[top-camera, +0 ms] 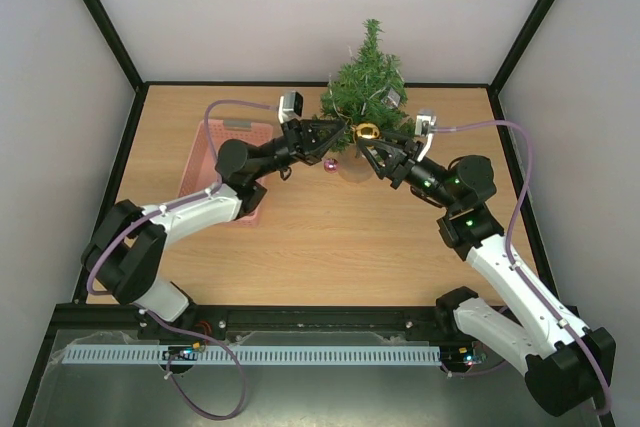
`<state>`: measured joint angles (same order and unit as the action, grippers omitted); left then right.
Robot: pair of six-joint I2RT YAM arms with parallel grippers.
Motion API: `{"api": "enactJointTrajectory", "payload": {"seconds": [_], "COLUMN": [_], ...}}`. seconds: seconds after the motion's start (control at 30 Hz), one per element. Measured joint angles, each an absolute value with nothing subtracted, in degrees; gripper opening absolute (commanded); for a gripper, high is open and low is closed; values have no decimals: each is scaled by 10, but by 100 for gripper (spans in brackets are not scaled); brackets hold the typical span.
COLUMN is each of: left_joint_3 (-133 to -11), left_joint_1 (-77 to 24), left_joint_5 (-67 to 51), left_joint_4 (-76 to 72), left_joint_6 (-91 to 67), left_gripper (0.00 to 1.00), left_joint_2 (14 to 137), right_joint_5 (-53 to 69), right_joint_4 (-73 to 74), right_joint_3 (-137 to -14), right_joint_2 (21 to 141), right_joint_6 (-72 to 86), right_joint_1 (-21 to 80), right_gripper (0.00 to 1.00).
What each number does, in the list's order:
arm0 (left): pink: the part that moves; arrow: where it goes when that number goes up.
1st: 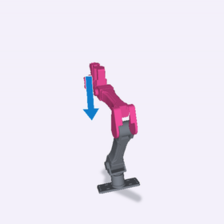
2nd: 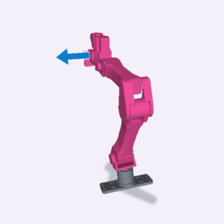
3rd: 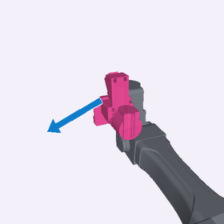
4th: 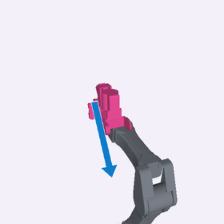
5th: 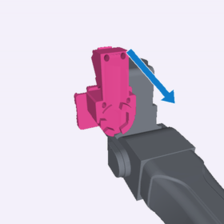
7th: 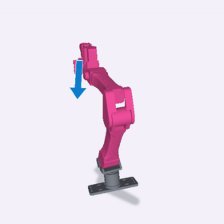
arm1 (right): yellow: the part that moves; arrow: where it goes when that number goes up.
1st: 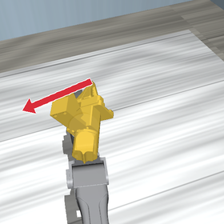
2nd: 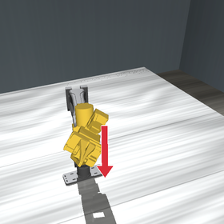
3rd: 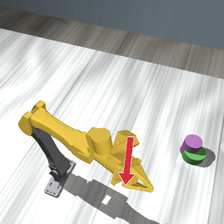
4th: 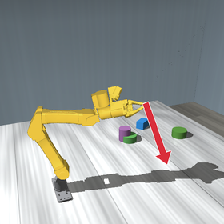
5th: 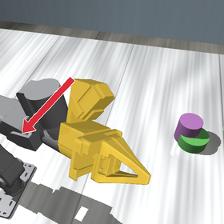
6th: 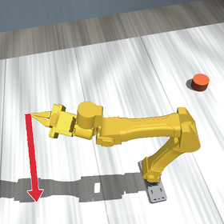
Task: Decorate the small christmas tree
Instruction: Hang the decoration item on the Christmas tree.
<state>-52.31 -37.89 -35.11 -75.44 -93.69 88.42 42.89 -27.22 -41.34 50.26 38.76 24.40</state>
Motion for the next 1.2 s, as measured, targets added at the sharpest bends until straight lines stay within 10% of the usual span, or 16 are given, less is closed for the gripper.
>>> {"api": "enactJointTrajectory", "payload": {"seconds": [1.2], "left_joint_3": [-616], "left_joint_1": [-333], "left_joint_5": [-396], "left_joint_4": [-499], "left_joint_6": [-644], "left_gripper": [2], "left_joint_2": [947], "right_joint_5": [302], "right_joint_4": [-157], "right_joint_3": [-433], "right_joint_2": [564], "right_joint_6": [142], "right_joint_1": [244], "right_gripper": [35]}}
